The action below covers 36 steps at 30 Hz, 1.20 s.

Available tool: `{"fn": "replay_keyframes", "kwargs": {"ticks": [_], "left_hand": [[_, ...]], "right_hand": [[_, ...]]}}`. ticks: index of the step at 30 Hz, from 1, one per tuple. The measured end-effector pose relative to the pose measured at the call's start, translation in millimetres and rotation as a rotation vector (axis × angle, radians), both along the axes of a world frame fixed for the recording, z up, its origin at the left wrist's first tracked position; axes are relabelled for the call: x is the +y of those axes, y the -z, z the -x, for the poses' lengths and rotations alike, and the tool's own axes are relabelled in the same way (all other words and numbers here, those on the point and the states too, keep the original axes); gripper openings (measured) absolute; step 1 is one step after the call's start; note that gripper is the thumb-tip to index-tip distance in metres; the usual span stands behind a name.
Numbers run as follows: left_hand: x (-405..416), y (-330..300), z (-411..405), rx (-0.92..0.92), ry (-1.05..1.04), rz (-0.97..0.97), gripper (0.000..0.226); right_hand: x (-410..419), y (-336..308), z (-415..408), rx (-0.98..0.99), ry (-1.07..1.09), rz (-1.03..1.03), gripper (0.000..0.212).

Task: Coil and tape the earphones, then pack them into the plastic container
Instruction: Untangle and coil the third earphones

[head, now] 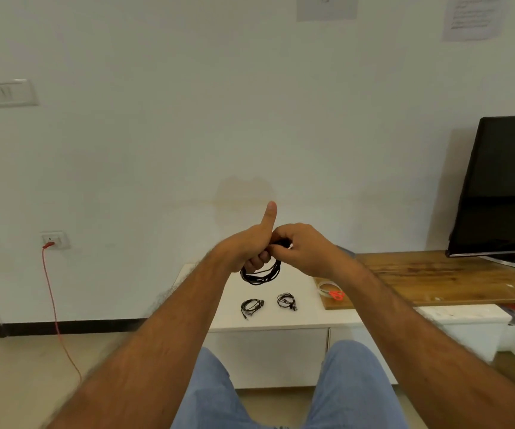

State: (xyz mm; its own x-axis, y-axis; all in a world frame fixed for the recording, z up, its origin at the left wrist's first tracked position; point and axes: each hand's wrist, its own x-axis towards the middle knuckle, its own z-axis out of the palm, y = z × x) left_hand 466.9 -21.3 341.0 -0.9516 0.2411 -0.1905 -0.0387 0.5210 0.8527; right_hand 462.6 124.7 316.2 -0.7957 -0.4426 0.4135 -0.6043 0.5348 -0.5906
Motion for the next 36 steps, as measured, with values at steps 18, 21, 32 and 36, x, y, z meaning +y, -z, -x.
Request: {"fn": "replay_keyframes", "kwargs": {"ticks": [18,21,32,36], "left_hand": [[-13.6,77.9,62.8,0.287,-0.177,0.035,0.061],[-25.3,100.9,70.3,0.246,-0.181,-0.07,0.045],[-66.2,173.7,125.5,0.181,-0.208,-0.147,0.024],[-82.2,200.4,168.1,0.186,-0.254,-0.095,0.019]], "right_hand": [[-19.3,74.9,47.7,-0.414,0.007,0.525,0.01],[-19.2,97.5,64.1,-0.475,0.066,0.58,0.007],[-38.1,155.7,144.0,-0.658,0.109,0.563,0.008],[-57.0,178.4,188.6,-0.709,0.097,0.533,0.006]]}}
